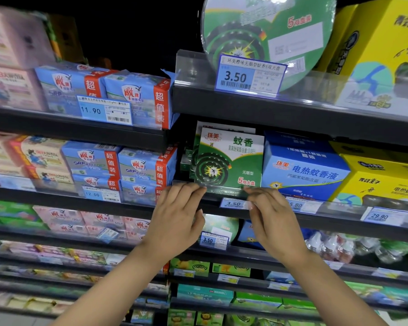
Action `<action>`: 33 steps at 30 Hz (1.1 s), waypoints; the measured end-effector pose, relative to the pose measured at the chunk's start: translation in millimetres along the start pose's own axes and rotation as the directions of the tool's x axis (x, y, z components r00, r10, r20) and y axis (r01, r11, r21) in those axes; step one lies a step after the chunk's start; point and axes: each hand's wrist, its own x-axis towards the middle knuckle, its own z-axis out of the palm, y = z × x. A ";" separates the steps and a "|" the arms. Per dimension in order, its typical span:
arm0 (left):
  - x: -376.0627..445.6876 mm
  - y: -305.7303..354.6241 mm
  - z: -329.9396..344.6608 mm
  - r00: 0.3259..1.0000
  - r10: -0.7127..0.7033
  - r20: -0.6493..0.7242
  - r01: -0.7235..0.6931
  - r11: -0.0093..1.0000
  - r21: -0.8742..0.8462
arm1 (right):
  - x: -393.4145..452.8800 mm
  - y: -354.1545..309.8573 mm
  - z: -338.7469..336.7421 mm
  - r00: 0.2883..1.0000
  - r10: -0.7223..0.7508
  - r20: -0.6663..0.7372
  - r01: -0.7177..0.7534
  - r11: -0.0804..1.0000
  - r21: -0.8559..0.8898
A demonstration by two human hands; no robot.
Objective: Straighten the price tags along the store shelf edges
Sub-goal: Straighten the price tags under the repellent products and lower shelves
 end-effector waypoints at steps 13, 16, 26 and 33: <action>-13.3 -7.7 -4.6 0.994 -0.108 -0.009 0.108 0.988 0.112 | 0.6 -1.3 0.5 0.999 0.032 -0.005 -0.031 0.999 0.032; -9.4 -7.7 -5.2 0.995 -0.100 0.000 0.100 0.992 0.076 | 1.2 -2.4 0.5 0.999 0.039 -0.011 -0.039 0.999 0.029; -0.3 -8.6 -7.4 0.996 -0.083 0.014 0.082 0.993 0.081 | -1.2 -4.0 -0.4 0.998 0.060 0.000 -0.060 0.997 0.040; -3.5 -11.9 -8.1 0.994 -0.112 0.006 0.112 0.994 -0.007 | -2.1 -6.5 -1.6 0.998 0.064 0.001 -0.064 0.996 0.056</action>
